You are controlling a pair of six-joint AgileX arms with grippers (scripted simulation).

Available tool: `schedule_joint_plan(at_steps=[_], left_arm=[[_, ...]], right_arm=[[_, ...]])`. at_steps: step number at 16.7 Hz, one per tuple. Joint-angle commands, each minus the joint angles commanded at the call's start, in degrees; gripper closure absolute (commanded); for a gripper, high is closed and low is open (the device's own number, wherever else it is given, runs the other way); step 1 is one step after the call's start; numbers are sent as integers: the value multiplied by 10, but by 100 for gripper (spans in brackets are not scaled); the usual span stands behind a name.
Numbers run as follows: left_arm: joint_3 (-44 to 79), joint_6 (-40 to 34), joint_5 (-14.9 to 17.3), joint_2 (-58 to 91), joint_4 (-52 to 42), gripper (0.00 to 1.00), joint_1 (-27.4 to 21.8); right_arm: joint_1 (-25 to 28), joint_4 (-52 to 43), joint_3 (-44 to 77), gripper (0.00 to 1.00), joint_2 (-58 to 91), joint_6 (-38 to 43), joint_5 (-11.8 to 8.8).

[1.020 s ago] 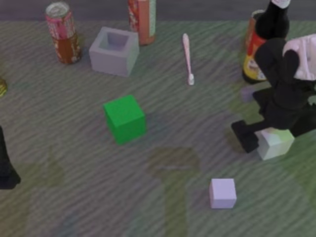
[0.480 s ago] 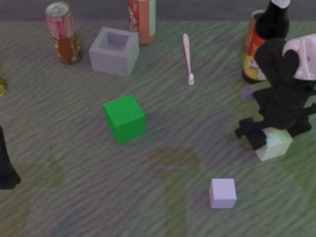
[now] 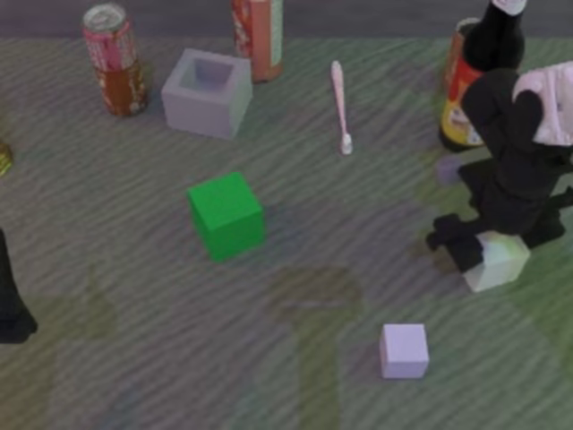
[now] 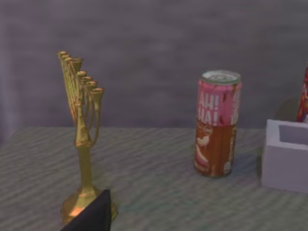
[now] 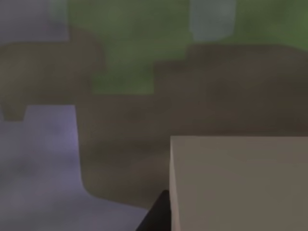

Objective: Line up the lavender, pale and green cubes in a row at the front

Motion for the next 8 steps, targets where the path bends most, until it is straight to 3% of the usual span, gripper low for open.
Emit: schedule_joint_plan(at_steps=[4,8], left_arm=[[0,0,0,0,0,0,0],[0,0,0,0,0,0,0]], right_arm=[[1,-29,21,100,-20,0,-1],[5,-115,67,100,-52,-2,-1]])
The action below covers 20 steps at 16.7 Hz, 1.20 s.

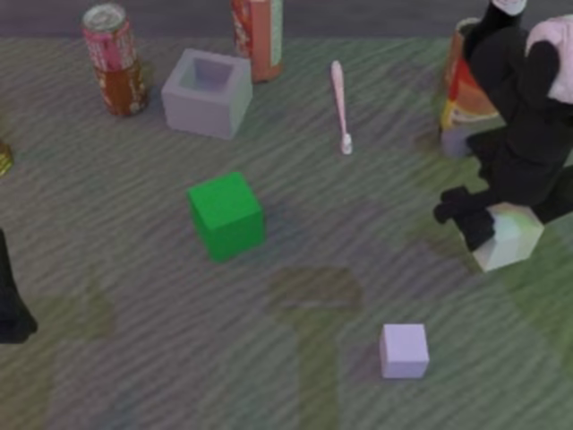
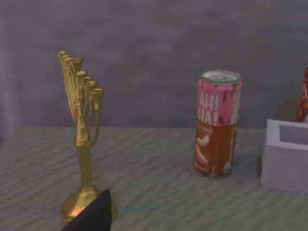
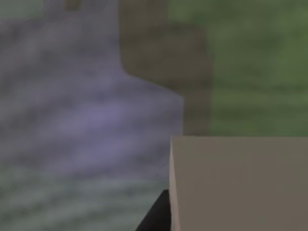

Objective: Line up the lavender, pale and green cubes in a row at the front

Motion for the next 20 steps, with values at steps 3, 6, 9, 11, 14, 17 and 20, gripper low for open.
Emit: schedule_joint_plan(at_steps=[3,6,9,11,14,17,20], left_arm=[[0,0,0,0,0,0,0],[0,0,0,0,0,0,0],[0,0,0,0,0,0,0],[0,0,0,0,0,0,0],[0,0,0,0,0,0,0],[0,0,0,0,0,0,0],[0,0,0,0,0,0,0]], right_arm=[[0,-32,21,100,-18,0,0],[-2,-30,19,100,-16,1,0],[12,-34,24,100,-14,22,0],[41,-40,32,100,-10,66,1],[103,-52,45,100,-6,162,3],[176,-66,55,100,-3,278,4],[246,-78,63,100,-4,396,5]])
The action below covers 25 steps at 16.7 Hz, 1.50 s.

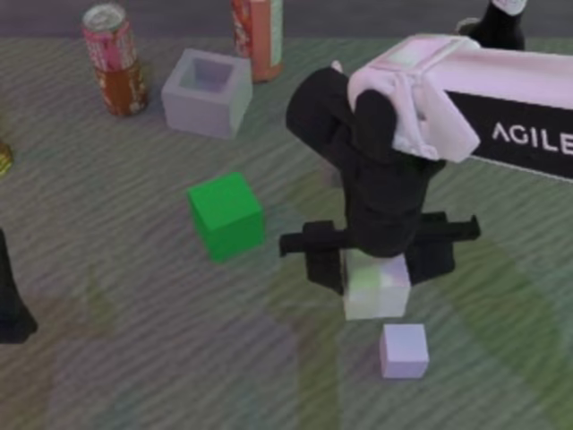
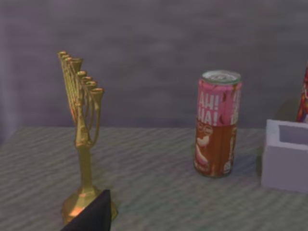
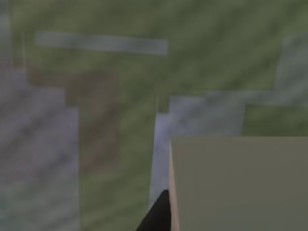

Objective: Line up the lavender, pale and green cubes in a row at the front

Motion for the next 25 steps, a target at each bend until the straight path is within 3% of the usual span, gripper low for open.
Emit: schedule_joint_plan(at_steps=[5,11,18,23,25], left_arm=[[0,0,0,0,0,0,0],[0,0,0,0,0,0,0],[0,0,0,0,0,0,0],[0,0,0,0,0,0,0],[0,0,0,0,0,0,0]], right_arm=[[71,-5,7,100,-11,107,3],[70,-2,4,100,-9,110,2],[75,121,-76,100,28,111,3],[75,139,-89,100,35,113,4],[75,139,-89,85,35,113,4]])
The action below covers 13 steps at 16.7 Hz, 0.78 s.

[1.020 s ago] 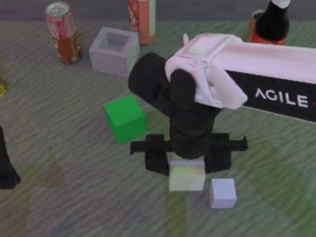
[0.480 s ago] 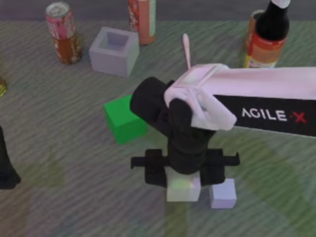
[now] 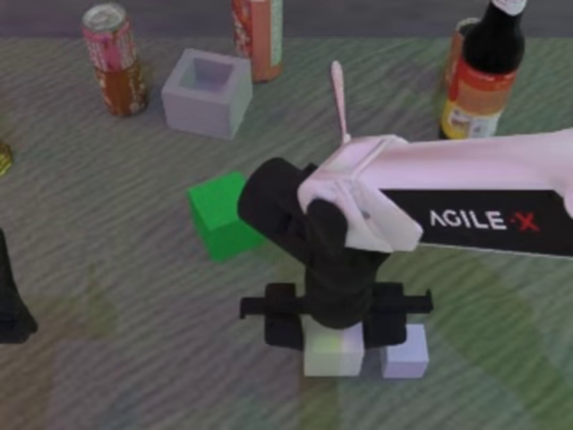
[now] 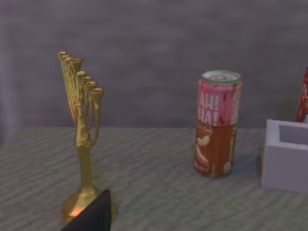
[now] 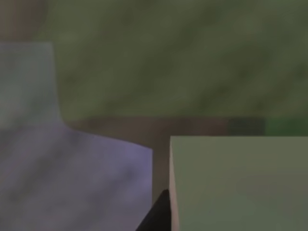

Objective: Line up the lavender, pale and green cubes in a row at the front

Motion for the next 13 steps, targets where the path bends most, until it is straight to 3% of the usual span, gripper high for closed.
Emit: schedule_joint_plan(at_steps=[11,13], left_arm=[[0,0,0,0,0,0,0],[0,0,0,0,0,0,0]], right_arm=[[0,0,0,2,0,0,0],[0,0,0,0,0,0,0]])
